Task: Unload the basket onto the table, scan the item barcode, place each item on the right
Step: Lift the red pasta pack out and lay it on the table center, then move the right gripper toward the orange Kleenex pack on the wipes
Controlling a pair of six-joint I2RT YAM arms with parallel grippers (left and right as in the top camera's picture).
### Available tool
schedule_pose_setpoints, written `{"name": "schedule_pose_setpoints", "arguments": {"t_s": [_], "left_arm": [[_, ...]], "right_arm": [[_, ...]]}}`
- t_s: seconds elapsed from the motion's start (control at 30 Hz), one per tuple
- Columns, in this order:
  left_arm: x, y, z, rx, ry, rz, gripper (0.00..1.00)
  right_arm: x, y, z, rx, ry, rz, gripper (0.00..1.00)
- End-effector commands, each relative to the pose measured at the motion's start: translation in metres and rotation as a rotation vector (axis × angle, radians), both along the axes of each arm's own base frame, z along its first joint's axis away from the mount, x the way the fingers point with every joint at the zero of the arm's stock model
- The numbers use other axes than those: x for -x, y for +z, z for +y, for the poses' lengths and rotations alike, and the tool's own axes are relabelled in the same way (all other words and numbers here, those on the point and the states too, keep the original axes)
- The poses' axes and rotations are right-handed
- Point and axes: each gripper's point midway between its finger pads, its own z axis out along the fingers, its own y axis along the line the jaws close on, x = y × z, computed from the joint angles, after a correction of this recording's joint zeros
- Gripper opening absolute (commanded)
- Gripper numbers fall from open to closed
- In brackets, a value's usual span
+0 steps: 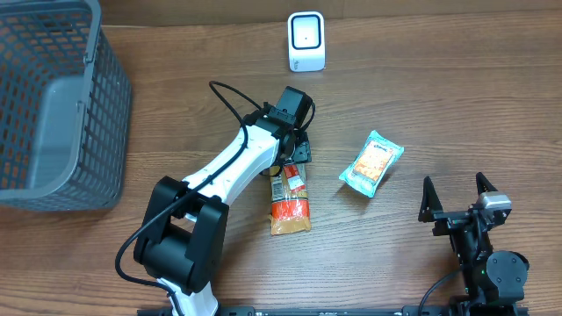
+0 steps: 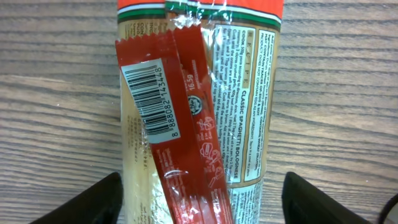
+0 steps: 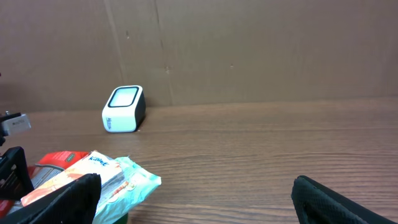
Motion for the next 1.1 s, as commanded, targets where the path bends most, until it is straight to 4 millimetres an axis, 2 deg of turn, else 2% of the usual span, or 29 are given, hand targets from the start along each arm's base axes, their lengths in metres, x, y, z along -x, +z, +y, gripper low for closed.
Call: {"name": "schedule_pose_setpoints", "arguments": {"t_s": [0.0, 0.3, 0.4, 0.5, 0.7, 0.87, 1.07], "left_arm": [[-0.011, 0.023, -0.002, 0.007, -0.064, -0.058, 0.75], [-0.031, 0.087, 0.008, 0.004, -0.059, -0.086, 0.82], [-0.037, 0.108, 0.023, -0.005, -0.04, -0.09, 0.85], [-0.044, 0.124, 0.046, -0.018, -0.018, -0.094, 0.9], [-0.046, 0.123, 0.109, -0.042, 0.109, -0.045, 0.92], [-0.043, 0.121, 0.15, -0.059, 0.174, -0.013, 0.93], [-0.042, 0.12, 0.176, -0.06, 0.237, -0.005, 0.97]], "right_arm": [[0.0, -0.003, 0.002, 0.001, 0.01, 0.0, 1.0], [0.0, -0.003, 0.002, 0.001, 0.01, 0.0, 1.0], [0.0, -0.003, 0.002, 0.001, 0.01, 0.0, 1.0], [0.0, -0.003, 0.002, 0.001, 0.01, 0.0, 1.0], [0.0, -0.003, 0.002, 0.001, 0.01, 0.0, 1.0], [0.0, -0.003, 0.002, 0.001, 0.01, 0.0, 1.0], [0.0, -0.003, 0.002, 0.001, 0.01, 0.0, 1.0]]}}
